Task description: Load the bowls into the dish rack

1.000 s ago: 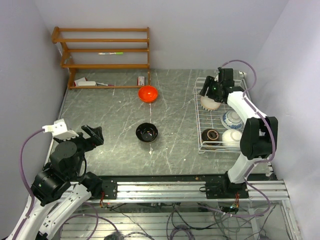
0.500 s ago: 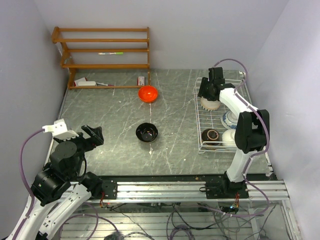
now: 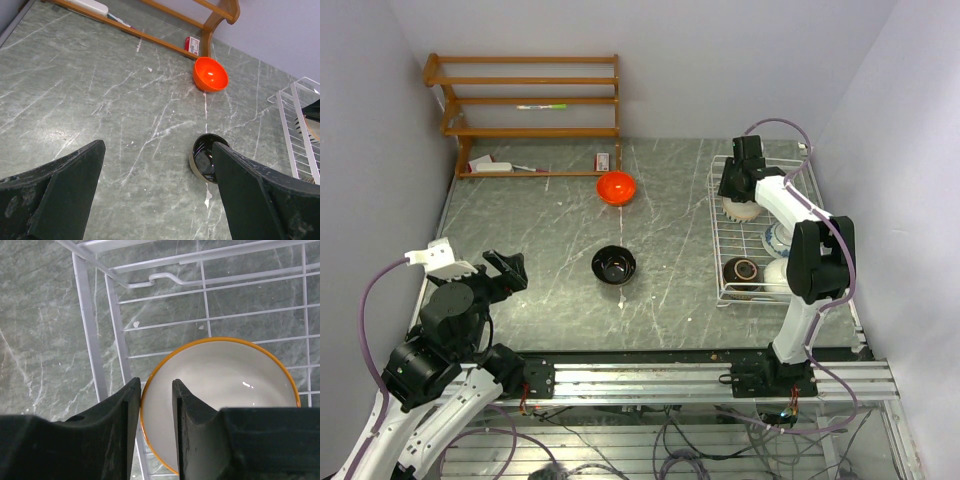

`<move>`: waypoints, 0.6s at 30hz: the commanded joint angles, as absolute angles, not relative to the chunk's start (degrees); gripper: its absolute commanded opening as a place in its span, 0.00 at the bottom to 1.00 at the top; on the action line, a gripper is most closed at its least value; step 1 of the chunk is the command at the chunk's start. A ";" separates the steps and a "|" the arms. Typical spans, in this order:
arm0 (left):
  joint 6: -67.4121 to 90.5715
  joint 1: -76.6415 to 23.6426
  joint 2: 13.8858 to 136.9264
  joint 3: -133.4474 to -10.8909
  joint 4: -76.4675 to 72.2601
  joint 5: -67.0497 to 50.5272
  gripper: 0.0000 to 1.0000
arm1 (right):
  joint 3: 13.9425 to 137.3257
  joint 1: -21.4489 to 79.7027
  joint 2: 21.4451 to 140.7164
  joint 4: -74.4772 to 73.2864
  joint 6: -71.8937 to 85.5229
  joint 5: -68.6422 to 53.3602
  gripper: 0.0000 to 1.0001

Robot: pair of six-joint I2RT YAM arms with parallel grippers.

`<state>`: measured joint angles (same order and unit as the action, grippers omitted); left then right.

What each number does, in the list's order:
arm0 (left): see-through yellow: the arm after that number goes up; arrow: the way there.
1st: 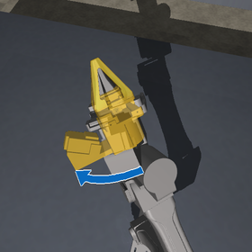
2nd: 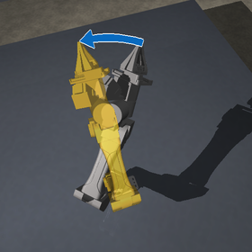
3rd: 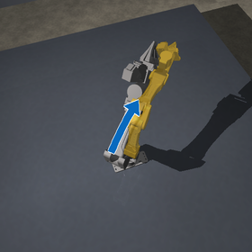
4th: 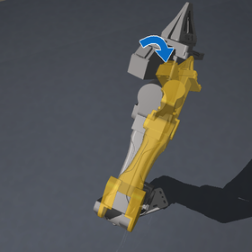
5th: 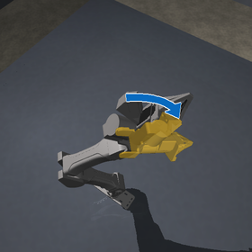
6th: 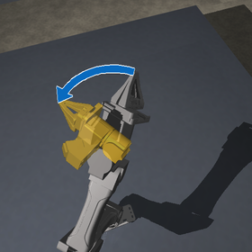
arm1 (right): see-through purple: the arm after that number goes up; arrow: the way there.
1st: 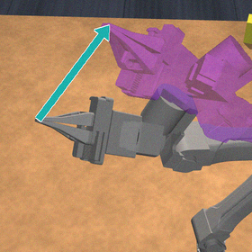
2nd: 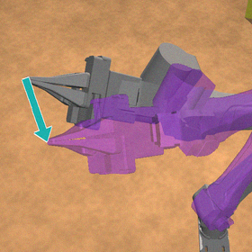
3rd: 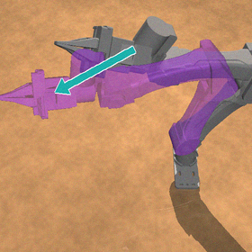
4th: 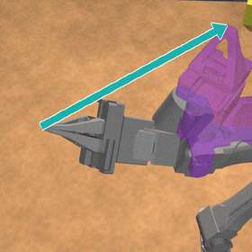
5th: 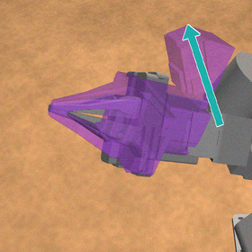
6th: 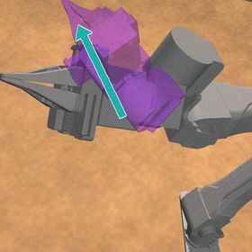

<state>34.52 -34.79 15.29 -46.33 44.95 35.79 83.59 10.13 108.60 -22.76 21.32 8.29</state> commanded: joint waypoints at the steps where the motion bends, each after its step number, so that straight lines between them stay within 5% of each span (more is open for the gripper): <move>1: 34.72 -35.20 14.90 -47.14 44.12 36.39 0.99 | 82.94 10.53 108.91 -20.93 20.62 9.93 0.31; 5: 34.72 -35.24 14.70 -47.18 44.12 36.39 0.99 | 82.92 10.55 109.62 -21.26 20.29 9.97 0.29; 18: 34.80 -35.32 14.24 -47.19 44.11 36.47 0.99 | 79.23 10.48 107.38 -18.19 20.19 8.69 0.00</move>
<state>34.52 -34.79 15.03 -46.33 44.95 35.79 81.82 10.37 108.75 -19.49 20.12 9.28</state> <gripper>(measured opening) 0.991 0.031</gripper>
